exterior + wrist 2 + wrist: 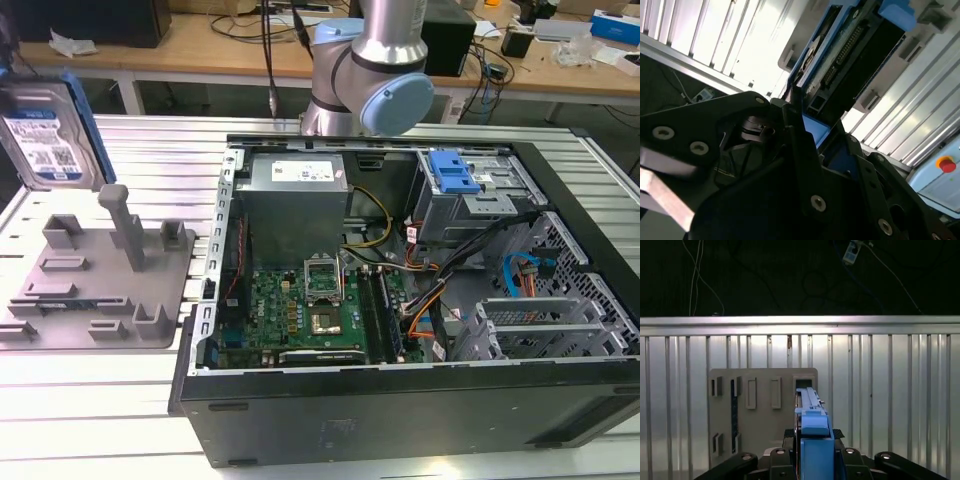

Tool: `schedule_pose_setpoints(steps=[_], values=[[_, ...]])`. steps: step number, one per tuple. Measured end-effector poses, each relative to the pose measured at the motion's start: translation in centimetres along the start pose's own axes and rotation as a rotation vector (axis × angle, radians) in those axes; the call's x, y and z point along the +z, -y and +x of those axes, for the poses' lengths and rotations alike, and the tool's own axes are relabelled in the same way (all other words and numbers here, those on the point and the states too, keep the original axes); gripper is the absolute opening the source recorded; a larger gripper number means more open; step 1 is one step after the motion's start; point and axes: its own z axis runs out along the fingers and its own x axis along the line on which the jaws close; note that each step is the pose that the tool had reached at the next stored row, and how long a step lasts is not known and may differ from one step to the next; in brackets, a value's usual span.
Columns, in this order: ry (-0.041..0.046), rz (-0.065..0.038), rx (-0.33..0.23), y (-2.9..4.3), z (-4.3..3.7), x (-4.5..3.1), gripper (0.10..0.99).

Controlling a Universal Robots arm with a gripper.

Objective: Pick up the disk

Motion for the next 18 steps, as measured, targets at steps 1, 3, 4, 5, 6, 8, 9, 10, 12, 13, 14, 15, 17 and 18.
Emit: schedule_pose_setpoints(steps=[1,3,4,5,6,8,9,10,12,13,14,15,17,18], values=[[0.0000,0.000,0.000,-0.01,0.02,-1.31,0.365],[0.0000,0.000,-0.001,-0.02,0.06,-3.97,0.365],[0.0001,0.000,-0.002,-0.03,0.11,-5.31,0.365],[0.0002,0.000,-0.003,-0.04,0.16,-6.30,0.365],[0.0002,0.000,-0.003,-0.04,0.18,-6.76,0.365],[0.0005,0.000,-0.003,-0.04,0.23,-7.76,0.365],[0.0011,0.000,-0.003,-0.04,0.26,-8.23,0.365],[0.0022,0.000,-0.003,-0.04,0.31,-8.49,0.365],[0.0024,0.000,-0.003,-0.04,0.32,-8.48,0.365],[0.0024,0.000,-0.003,-0.04,0.32,-8.49,0.365],[0.0023,0.000,-0.003,-0.04,0.33,-8.49,0.365],[0.0023,0.000,-0.003,-0.04,0.33,-8.49,0.365],[0.0023,0.000,-0.003,-0.04,0.34,-8.49,0.365],[0.0023,0.000,-0.003,-0.05,0.34,-8.49,0.365]])
